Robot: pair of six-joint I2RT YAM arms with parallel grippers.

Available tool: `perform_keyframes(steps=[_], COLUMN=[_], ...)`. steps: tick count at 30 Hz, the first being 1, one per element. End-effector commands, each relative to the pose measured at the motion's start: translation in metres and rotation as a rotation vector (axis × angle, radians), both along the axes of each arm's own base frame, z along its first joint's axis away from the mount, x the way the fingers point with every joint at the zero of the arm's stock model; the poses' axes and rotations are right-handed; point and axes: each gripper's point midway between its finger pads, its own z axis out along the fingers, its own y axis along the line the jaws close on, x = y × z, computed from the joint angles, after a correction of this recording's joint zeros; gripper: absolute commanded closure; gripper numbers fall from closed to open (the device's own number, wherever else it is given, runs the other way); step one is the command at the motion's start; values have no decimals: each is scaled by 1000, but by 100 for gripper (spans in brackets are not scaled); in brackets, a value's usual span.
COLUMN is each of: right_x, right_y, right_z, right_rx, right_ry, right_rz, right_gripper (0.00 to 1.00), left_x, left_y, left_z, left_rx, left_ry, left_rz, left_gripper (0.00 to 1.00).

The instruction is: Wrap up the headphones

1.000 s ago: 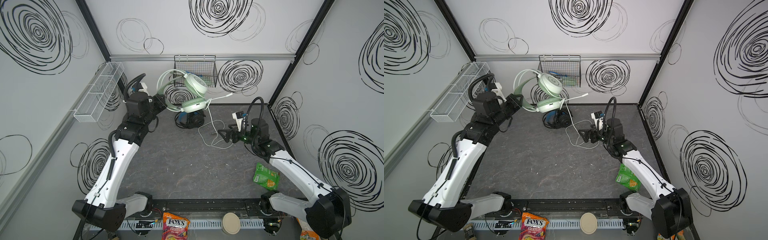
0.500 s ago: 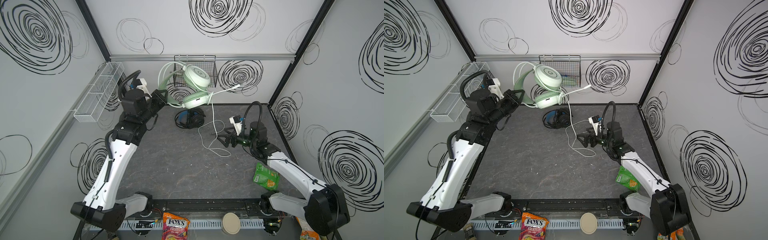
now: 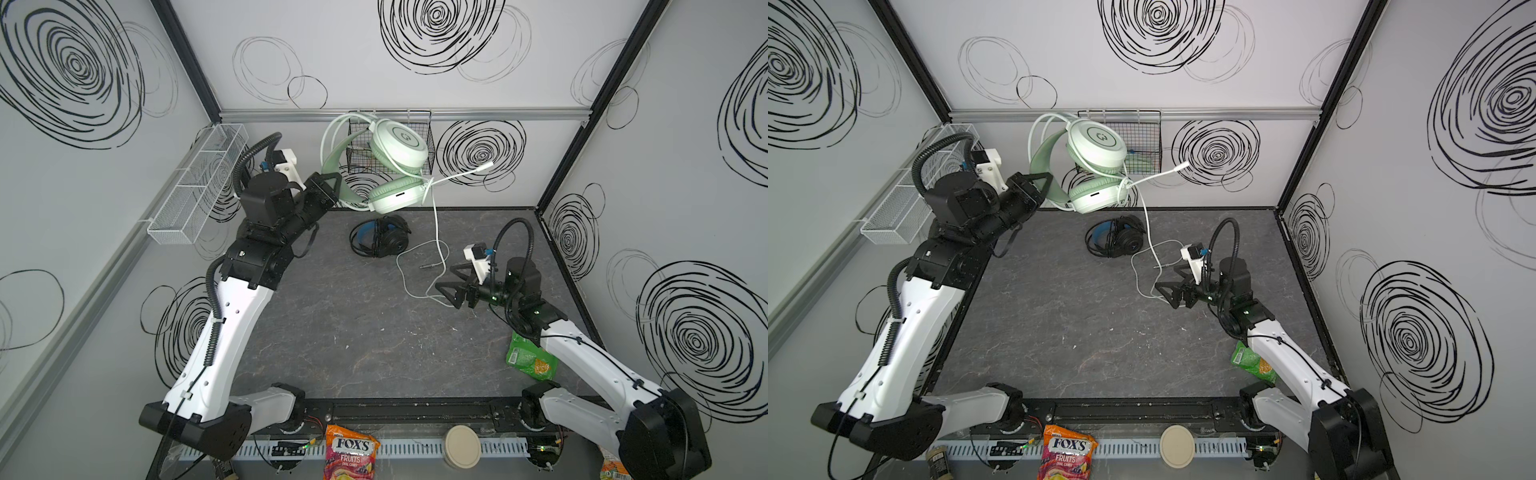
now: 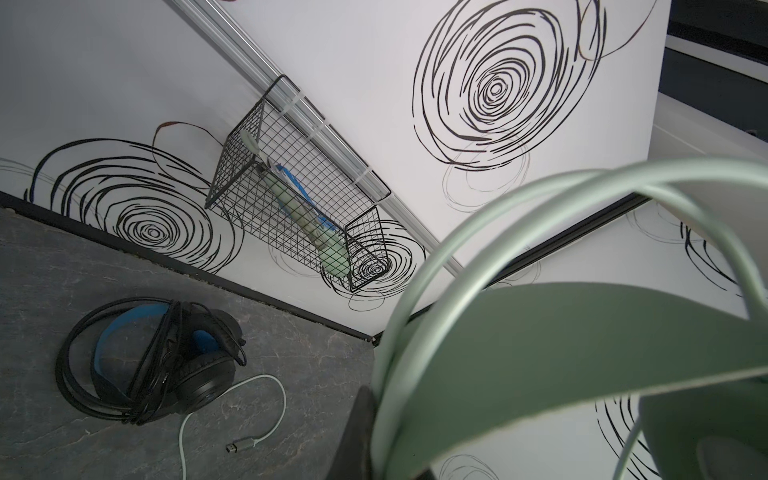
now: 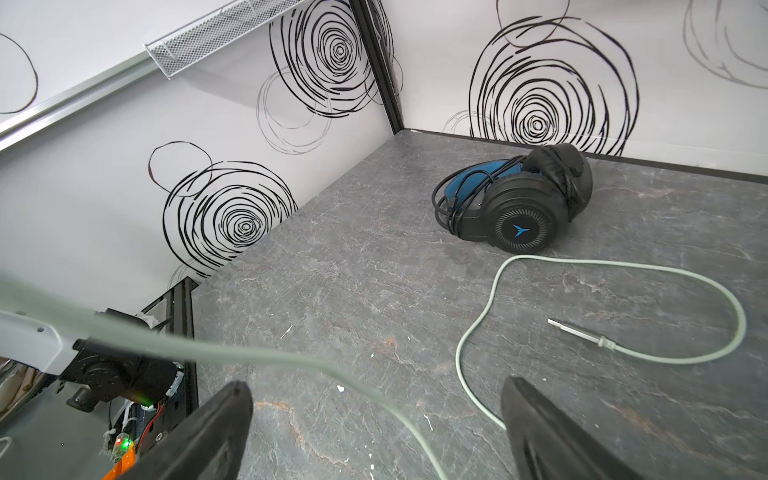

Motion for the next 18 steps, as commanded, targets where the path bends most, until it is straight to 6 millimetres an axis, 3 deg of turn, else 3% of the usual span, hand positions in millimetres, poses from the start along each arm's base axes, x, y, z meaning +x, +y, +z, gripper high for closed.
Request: perform_keyframes(steps=[1, 3, 6, 8, 10, 14, 18], right_x=[5, 15, 34, 26, 12, 9, 15], right_y=[23, 12, -52, -93, -110, -122, -101], right_z=[38, 30, 20, 36, 69, 128, 184], right_rx=[54, -29, -219, -279, -270, -293, -250], right_ry=[-81, -6, 31, -64, -206, -325, -406], right_rz=[65, -11, -347, -500, -554, -606, -514], right_gripper=[3, 3, 3, 3, 3, 2, 3], left_x=[-8, -7, -4, -5, -8, -18, -32], left_y=[-6, 5, 33, 47, 51, 50, 27], left_z=[29, 6, -47, -83, -108, -140, -132], left_rx=[-9, 104, 239, 343, 416, 585, 729], left_ry=[-81, -38, 72, 154, 192, 209, -33], left_rz=[-24, 44, 146, 197, 205, 217, 187], left_gripper=[100, 100, 100, 100, 100, 100, 100])
